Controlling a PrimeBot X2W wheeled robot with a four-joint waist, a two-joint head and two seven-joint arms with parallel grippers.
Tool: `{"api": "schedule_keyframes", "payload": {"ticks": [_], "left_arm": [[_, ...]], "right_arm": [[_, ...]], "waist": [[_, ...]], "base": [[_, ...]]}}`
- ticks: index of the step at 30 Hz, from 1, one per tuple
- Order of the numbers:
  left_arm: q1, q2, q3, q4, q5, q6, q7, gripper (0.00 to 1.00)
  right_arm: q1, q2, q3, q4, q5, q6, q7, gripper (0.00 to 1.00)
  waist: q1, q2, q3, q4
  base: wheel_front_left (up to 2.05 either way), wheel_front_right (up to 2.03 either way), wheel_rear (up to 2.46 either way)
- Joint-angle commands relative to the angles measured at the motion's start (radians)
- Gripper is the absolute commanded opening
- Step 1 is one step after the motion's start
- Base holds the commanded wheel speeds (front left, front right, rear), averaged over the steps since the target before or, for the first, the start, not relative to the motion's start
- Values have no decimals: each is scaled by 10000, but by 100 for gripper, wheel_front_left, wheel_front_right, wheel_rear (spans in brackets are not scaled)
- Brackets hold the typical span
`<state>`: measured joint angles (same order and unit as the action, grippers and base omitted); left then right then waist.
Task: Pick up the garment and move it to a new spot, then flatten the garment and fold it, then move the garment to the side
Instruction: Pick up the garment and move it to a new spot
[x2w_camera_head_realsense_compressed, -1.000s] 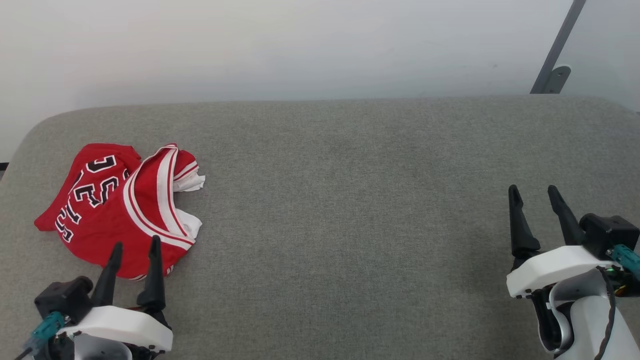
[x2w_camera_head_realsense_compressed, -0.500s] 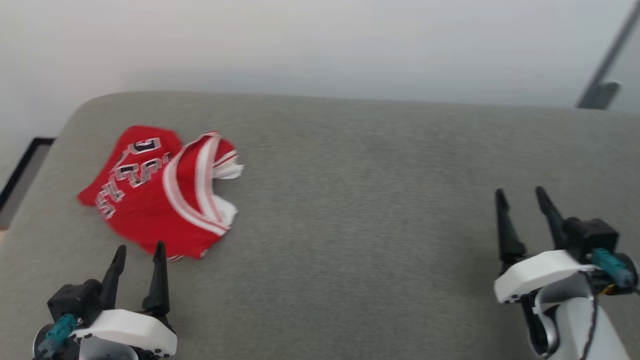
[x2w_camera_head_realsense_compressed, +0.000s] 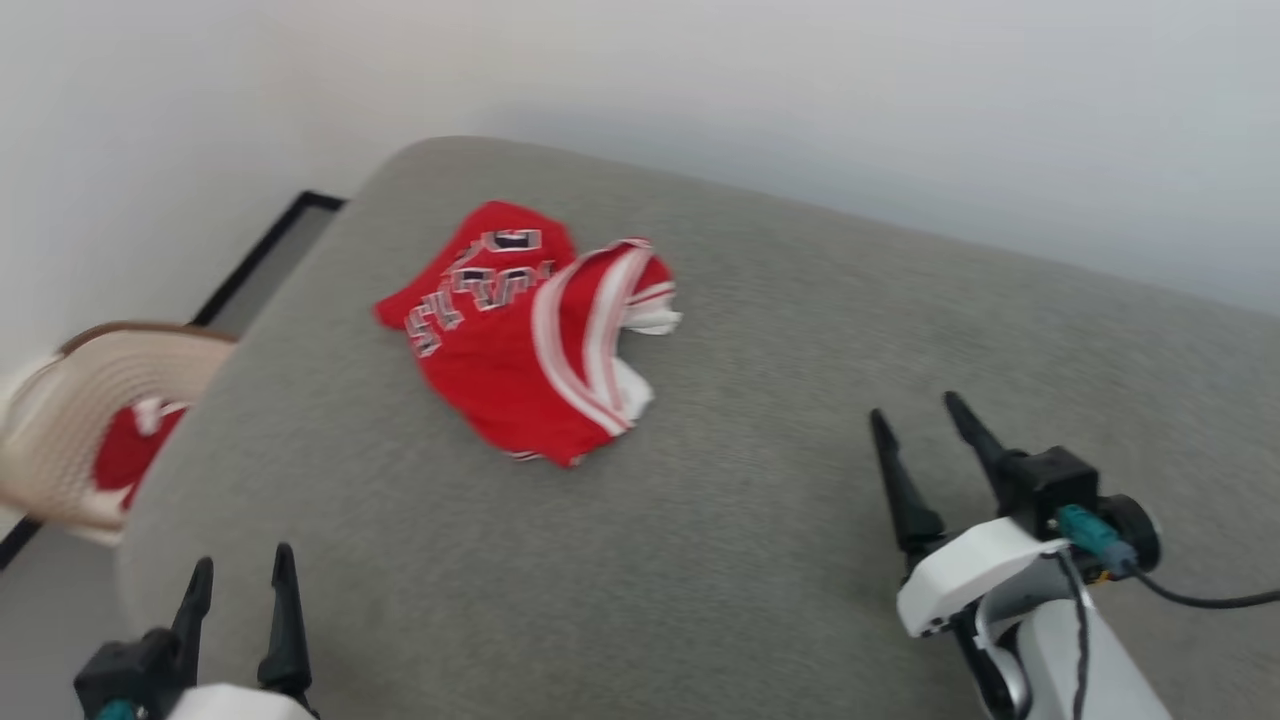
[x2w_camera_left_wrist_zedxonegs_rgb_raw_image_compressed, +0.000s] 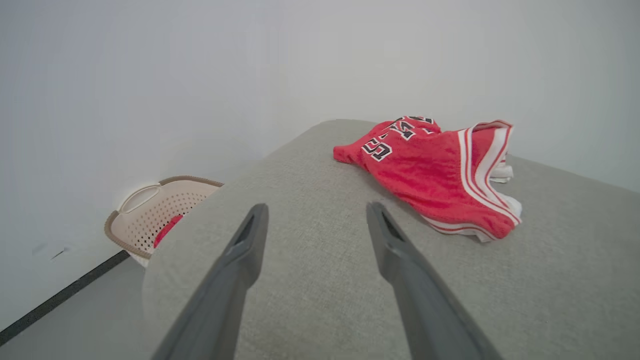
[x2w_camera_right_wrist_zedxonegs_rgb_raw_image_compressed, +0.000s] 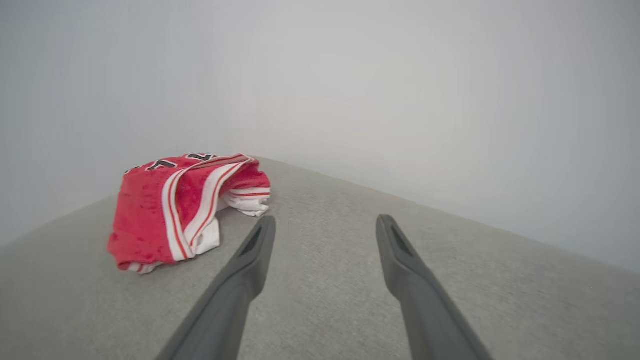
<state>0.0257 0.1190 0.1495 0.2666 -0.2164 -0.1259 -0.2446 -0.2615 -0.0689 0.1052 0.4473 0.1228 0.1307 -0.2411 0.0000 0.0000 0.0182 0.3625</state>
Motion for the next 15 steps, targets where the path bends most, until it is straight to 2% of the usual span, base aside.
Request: {"api": "schedule_keyframes", "payload": {"ticks": [1,5,9,15], "left_arm": [[176,-57,67,-109,249,7,-65,100],[578,-185,292,-370,471,-5,-154,100],[809,-370,509,-610,704,-9,-212,100],[731,-377,359,-654,838,-34,-224,100]], "right_arm": [[-149,34,142,68,-82,1,-109,100],[-245,61,573,250,-207,1,-181,100],[-447,82,940,372,-336,1,-262,100],[-437,84,966,391,-202,1,-253,100]], "waist": [[0,0,-166,651],[0,0,-223,1165],[0,0,-152,1385],[0,0,-147,1247]], "base": [[0,0,0],[0,0,0],[0,0,0],[0,0,0]]}}
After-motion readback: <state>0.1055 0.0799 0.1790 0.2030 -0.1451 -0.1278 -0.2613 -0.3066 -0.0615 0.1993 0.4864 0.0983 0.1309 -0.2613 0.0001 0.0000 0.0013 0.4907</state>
